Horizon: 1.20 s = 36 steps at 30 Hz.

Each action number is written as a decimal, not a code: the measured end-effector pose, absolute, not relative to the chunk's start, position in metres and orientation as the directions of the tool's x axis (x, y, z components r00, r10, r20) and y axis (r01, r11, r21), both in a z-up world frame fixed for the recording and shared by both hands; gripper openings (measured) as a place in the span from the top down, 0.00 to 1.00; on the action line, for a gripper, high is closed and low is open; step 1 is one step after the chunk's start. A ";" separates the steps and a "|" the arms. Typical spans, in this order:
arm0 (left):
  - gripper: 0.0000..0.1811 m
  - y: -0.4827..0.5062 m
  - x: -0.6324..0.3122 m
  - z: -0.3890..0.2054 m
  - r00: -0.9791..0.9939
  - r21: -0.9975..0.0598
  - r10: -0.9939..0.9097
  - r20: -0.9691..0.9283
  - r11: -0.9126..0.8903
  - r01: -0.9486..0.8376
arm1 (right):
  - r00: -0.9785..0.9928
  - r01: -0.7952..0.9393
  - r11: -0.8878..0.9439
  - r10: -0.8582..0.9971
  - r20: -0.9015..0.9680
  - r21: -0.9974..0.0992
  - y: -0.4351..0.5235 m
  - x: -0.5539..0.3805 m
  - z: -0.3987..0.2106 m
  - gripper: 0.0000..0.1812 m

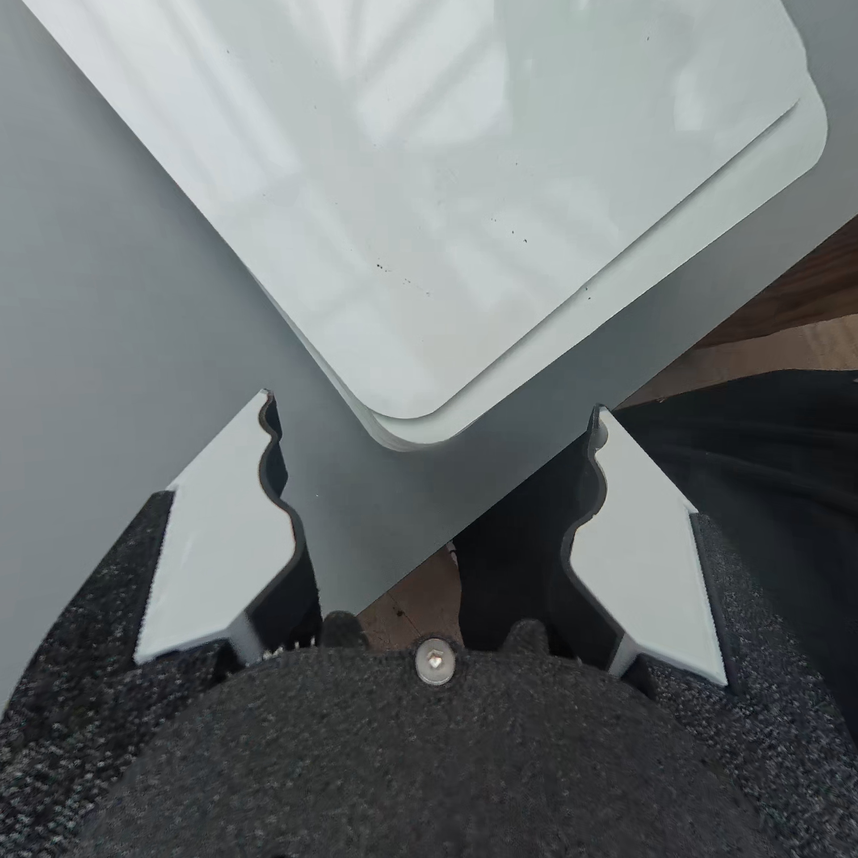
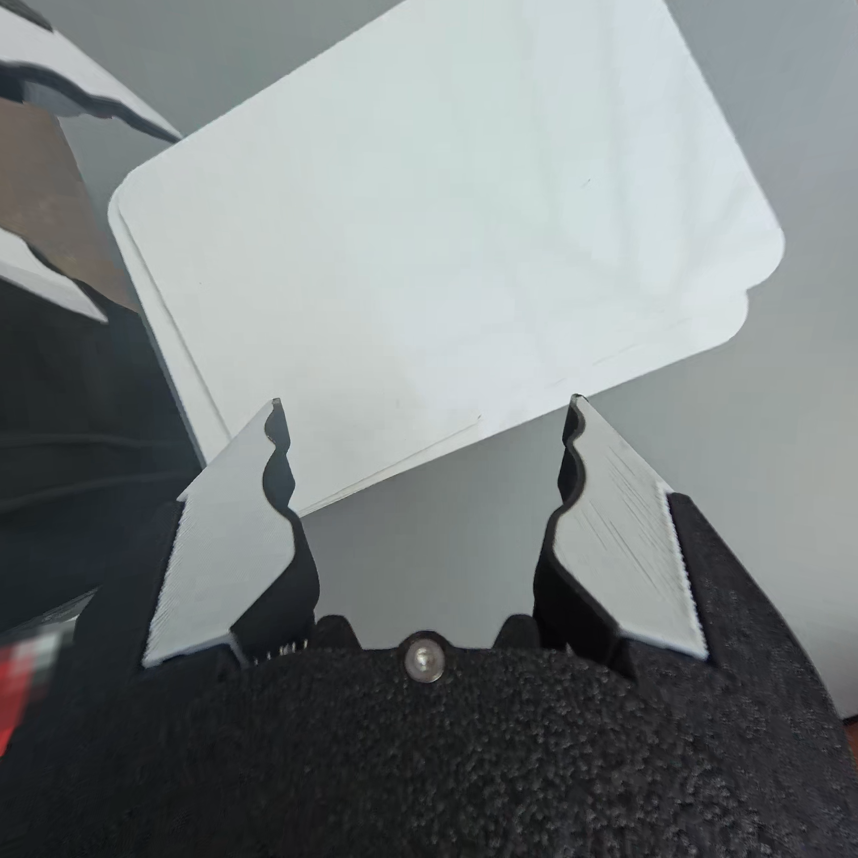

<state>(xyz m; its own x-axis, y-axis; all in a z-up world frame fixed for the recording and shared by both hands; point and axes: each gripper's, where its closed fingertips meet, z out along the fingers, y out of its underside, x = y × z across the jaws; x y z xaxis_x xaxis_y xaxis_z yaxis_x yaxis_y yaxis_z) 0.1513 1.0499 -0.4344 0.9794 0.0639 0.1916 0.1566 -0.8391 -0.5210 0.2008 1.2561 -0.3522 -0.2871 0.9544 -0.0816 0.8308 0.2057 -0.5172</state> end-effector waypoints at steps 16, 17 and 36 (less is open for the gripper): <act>0.33 1.074 0.152 -0.462 0.977 -0.483 0.035 0.208 -0.865 0.134 | -0.579 0.812 0.569 0.757 -0.302 -0.131 1.297 0.049 -0.438 0.30; 0.34 1.074 0.152 -0.461 0.977 -0.479 0.031 0.211 -0.868 0.131 | -0.573 0.817 0.559 0.758 -0.311 -0.141 1.293 0.052 -0.437 0.32; 0.40 1.058 0.094 -0.405 0.906 -0.592 0.164 0.390 -0.708 0.383 | -0.362 0.832 0.263 0.924 -0.119 -0.489 1.315 0.088 -0.373 0.29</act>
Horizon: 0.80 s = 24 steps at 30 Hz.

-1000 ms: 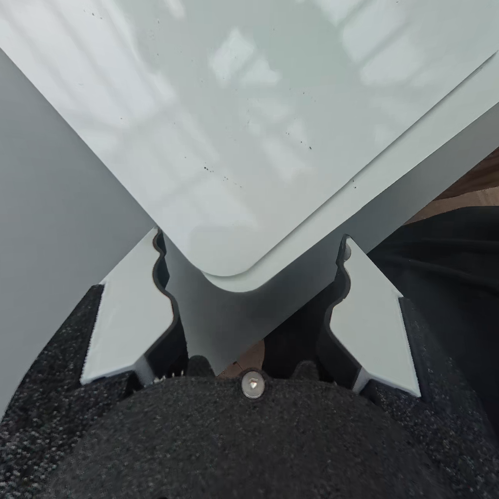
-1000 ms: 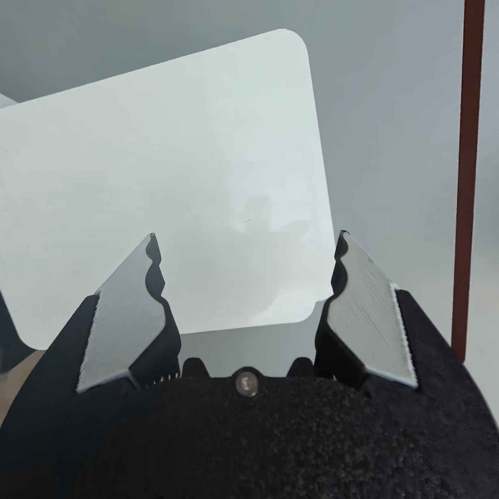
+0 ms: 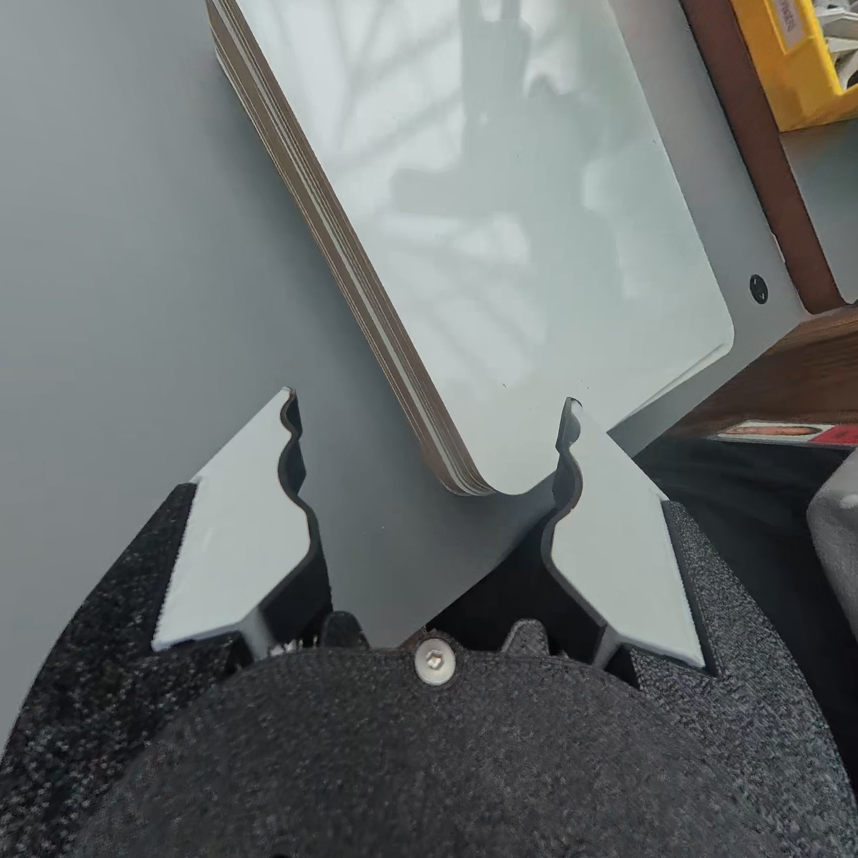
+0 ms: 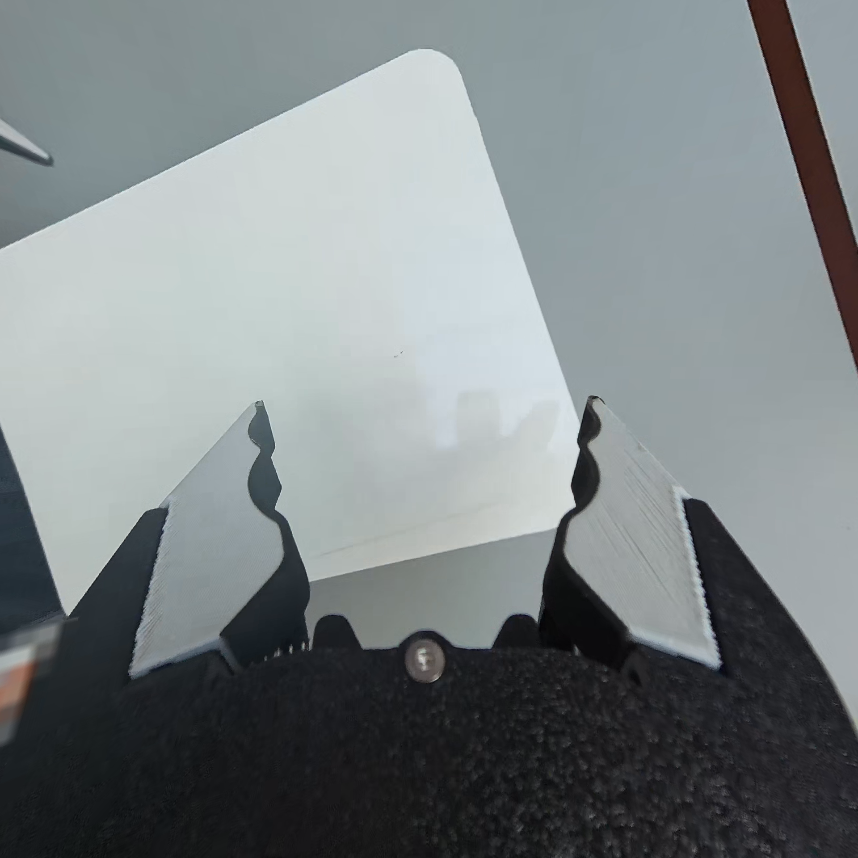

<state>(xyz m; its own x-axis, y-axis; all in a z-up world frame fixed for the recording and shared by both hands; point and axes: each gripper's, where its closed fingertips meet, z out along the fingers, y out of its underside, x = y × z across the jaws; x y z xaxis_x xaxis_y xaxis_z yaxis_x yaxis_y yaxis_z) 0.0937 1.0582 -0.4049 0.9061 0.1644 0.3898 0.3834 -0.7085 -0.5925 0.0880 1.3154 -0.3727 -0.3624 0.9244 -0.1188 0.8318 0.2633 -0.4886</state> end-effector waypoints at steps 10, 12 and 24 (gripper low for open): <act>0.66 1.111 -0.022 -0.396 0.990 -0.589 -0.135 0.036 -0.803 -0.089 | -0.489 0.816 0.462 0.872 0.014 -0.346 1.323 0.179 -0.379 0.37; 0.69 1.117 -0.038 -0.404 0.974 -0.527 -0.225 -0.033 -0.824 -0.208 | -0.508 0.815 0.484 0.862 0.011 -0.320 1.325 0.187 -0.385 0.40; 0.81 1.170 -0.049 -0.446 0.856 -0.359 -0.497 -0.141 -0.781 -0.512 | -0.556 0.817 0.542 0.831 -0.021 -0.196 1.349 0.195 -0.442 0.56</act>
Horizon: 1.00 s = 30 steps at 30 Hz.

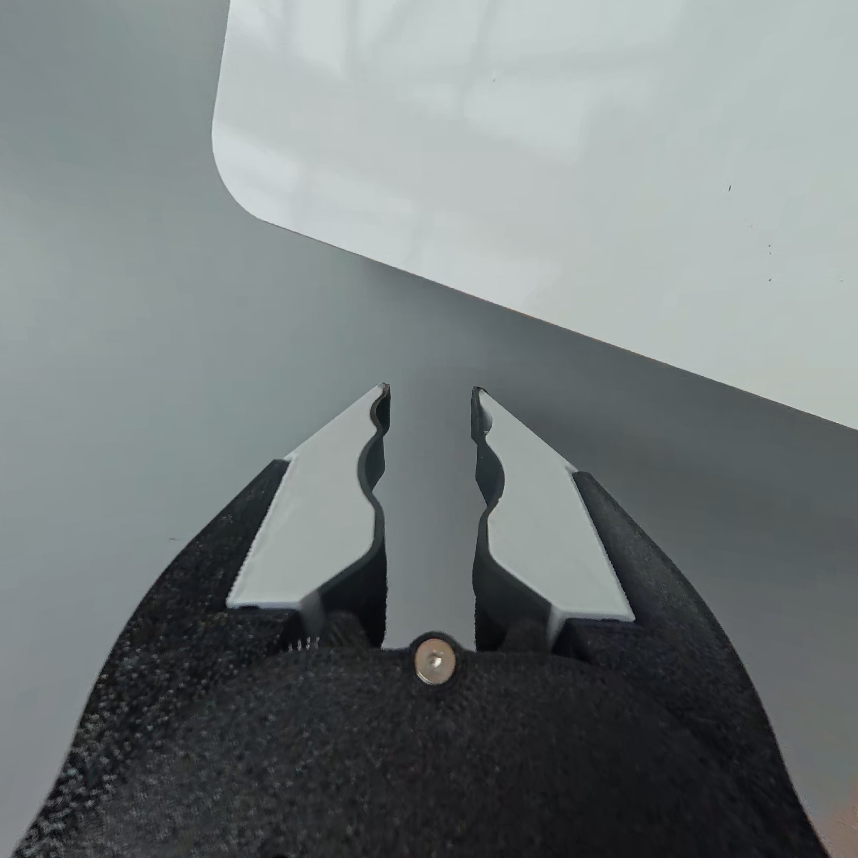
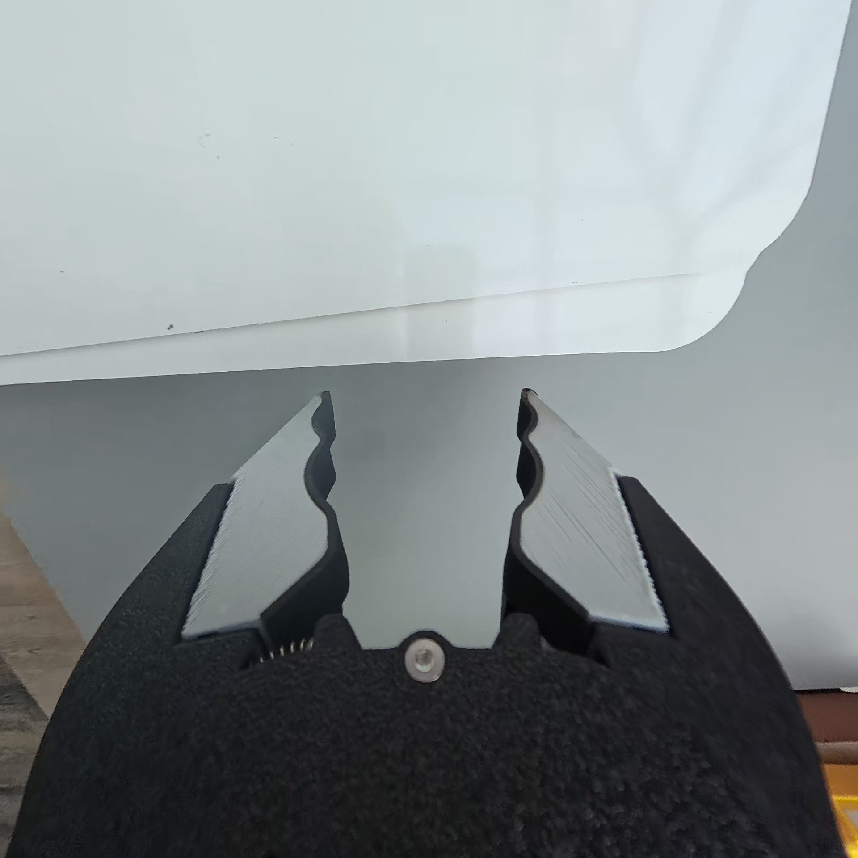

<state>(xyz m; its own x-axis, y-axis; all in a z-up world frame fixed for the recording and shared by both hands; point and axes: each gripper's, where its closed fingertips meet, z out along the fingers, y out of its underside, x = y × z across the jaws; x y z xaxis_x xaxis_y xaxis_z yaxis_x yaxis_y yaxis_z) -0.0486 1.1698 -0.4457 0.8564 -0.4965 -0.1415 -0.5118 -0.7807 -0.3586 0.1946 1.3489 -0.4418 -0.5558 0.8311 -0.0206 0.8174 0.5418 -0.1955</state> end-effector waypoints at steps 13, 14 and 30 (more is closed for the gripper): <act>0.83 1.202 -0.016 -0.438 0.697 -0.304 -0.679 -0.232 -0.630 -0.715 | -0.637 0.757 0.637 0.769 0.052 -0.148 1.350 0.175 -0.452 0.65; 0.83 1.202 -0.016 -0.439 0.695 -0.301 -0.682 -0.229 -0.629 -0.717 | -0.651 0.747 0.653 0.757 0.063 -0.129 1.351 0.175 -0.453 0.65; 0.74 1.142 -0.006 -0.422 0.934 -0.496 -0.353 0.057 -0.822 -0.280 | -0.442 0.865 0.438 0.896 0.043 -0.245 1.332 0.225 -0.434 0.63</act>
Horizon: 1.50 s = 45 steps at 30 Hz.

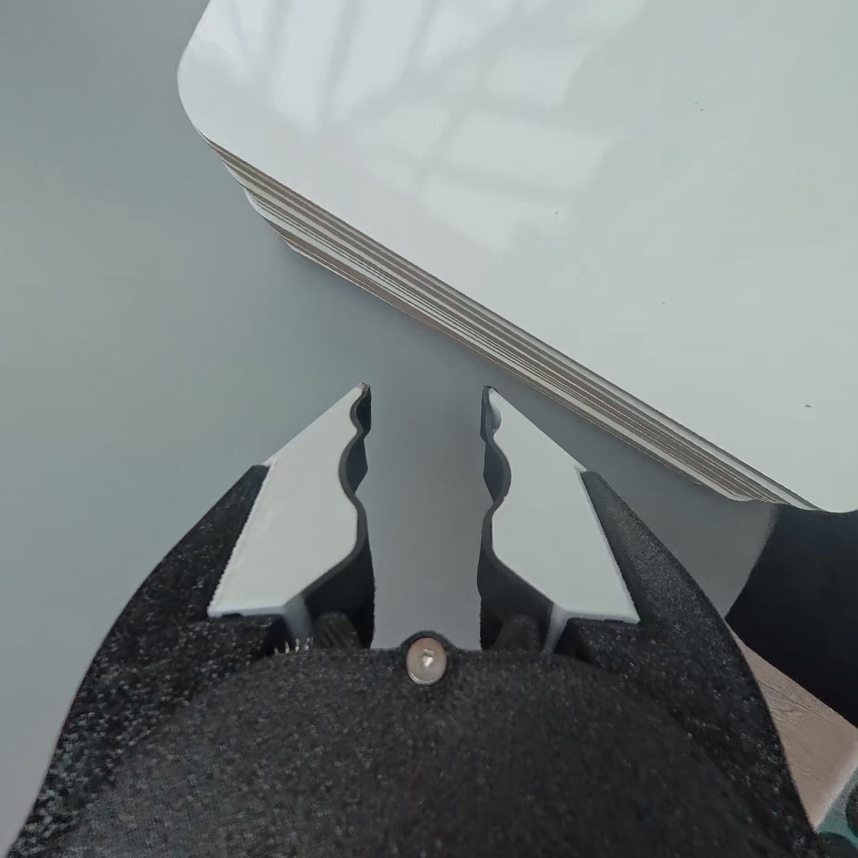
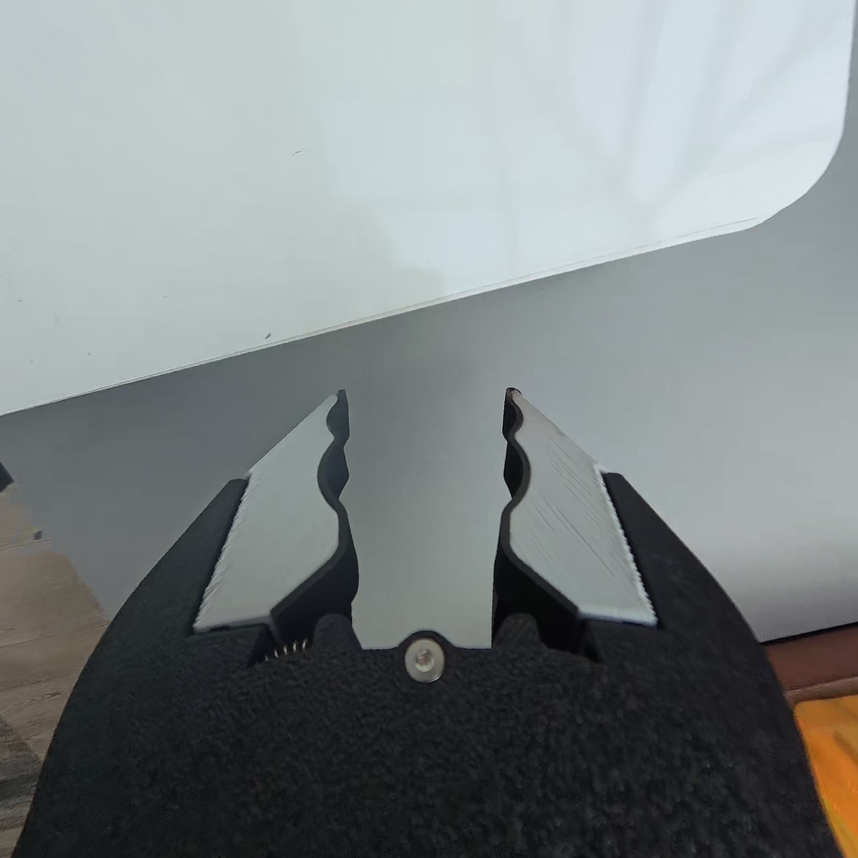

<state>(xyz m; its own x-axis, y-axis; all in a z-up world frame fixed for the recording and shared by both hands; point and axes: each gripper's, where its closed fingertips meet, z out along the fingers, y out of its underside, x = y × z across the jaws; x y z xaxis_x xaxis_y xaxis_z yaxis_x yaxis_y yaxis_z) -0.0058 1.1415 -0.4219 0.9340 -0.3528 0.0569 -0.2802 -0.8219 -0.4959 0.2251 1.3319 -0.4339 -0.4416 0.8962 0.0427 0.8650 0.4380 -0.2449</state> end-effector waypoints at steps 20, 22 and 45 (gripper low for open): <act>0.93 1.041 0.119 -0.437 0.812 -0.348 -0.578 0.079 -0.779 -0.521 | -0.629 0.772 0.623 0.777 -0.011 -0.123 1.193 0.306 -0.453 0.74; 0.94 1.042 0.119 -0.437 0.806 -0.340 -0.589 0.062 -0.772 -0.538 | -0.624 0.776 0.620 0.781 -0.002 -0.115 1.194 0.306 -0.453 0.74; 0.50 1.024 0.116 -0.376 0.785 -0.572 0.295 0.544 -0.554 0.605 | 0.025 0.803 -0.104 0.990 -0.141 -0.586 1.199 0.319 -0.382 0.96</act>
